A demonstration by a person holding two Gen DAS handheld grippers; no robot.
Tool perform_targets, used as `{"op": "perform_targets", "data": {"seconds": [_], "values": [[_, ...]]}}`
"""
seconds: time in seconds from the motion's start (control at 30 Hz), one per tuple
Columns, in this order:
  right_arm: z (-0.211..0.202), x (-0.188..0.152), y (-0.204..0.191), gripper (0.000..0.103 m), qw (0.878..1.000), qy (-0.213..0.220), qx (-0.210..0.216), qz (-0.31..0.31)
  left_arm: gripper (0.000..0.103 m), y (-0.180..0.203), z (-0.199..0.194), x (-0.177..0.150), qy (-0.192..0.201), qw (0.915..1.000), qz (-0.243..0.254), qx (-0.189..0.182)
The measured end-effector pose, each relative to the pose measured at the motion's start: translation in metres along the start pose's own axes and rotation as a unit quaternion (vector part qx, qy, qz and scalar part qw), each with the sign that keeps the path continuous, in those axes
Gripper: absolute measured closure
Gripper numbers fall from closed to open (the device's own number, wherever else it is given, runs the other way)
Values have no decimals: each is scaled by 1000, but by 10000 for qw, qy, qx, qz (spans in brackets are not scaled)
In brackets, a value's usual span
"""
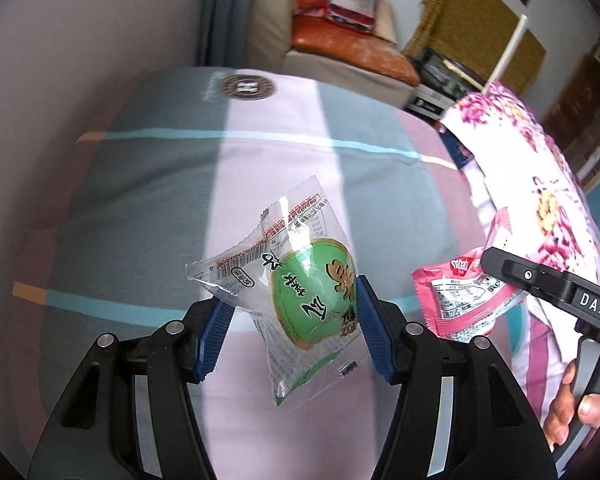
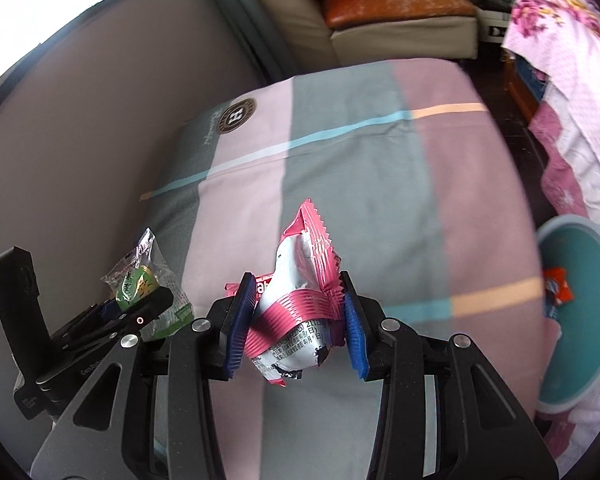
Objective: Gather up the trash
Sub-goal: 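Carry both wrappers over the teal bin and open the left gripper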
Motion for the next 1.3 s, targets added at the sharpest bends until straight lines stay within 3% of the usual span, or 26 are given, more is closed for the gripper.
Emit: {"op": "perform_targets", "data": {"seconds": [0.57, 0.93, 1.3], "values": [[-114, -42, 69, 64, 9928, 1114, -141, 422, 42, 124, -34, -28, 182, 9920, 1232, -183], [-175, -54, 119, 64, 9798, 1803, -282, 813, 42, 206, -40, -42, 186, 9790, 1986, -431], [-228, -65, 180, 64, 9628, 2251, -867, 1220, 42, 284, -25, -52, 93, 9616, 2635, -756]]}}
Point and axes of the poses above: each gripper's, at about its wrist camera, not at the fingertips, and z roughly the way its jaws point, y to its right, x to its top, the point moved 6 cm from there along z, roughly the way its jaws point, and after that the axes turned 14 degrees about x, right-handed, at the moved point
